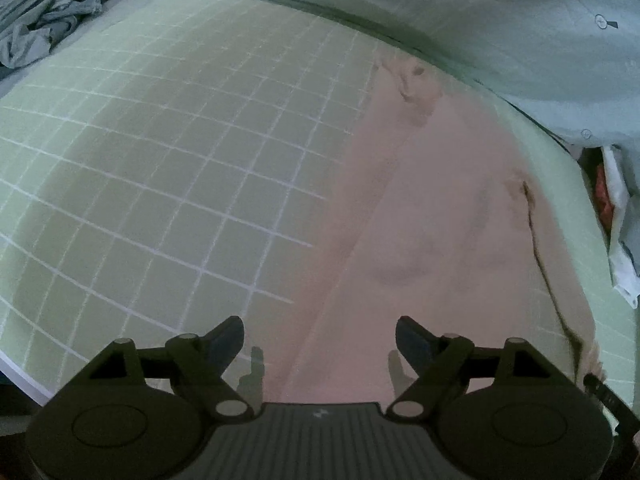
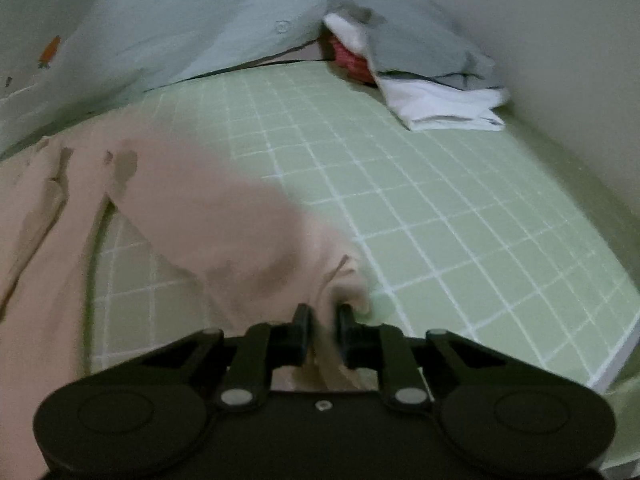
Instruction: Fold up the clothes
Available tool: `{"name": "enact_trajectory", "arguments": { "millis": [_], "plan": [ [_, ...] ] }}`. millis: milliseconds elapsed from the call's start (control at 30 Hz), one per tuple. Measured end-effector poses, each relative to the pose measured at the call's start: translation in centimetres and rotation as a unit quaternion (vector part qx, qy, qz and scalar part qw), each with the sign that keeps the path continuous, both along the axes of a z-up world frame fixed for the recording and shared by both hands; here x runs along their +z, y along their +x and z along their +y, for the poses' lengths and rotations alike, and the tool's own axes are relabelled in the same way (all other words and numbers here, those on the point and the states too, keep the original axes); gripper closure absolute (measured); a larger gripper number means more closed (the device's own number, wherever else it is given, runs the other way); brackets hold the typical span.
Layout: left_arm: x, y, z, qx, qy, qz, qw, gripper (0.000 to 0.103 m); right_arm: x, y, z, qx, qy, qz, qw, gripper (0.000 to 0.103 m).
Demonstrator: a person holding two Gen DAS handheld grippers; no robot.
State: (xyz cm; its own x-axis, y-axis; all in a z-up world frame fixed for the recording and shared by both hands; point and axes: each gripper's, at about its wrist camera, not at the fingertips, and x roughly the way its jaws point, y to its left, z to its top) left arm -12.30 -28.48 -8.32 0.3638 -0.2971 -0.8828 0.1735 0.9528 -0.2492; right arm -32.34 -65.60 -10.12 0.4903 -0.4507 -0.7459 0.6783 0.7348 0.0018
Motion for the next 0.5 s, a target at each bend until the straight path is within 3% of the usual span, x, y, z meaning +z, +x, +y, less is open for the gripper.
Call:
{"name": "enact_trajectory", "arguments": {
  "millis": [200,500],
  "plan": [
    [-0.2,2.2,3.0,0.011,0.012,0.011,0.9998,0.019,1.6,3.7,2.3,0.021,-0.008,-0.020,1.000,0.089],
    [-0.5,7.7,7.6,0.013,0.043,0.013,0.9989,0.019,4.7,12.2,9.4,0.083,-0.007,-0.066,0.994,0.089]
  ]
}}
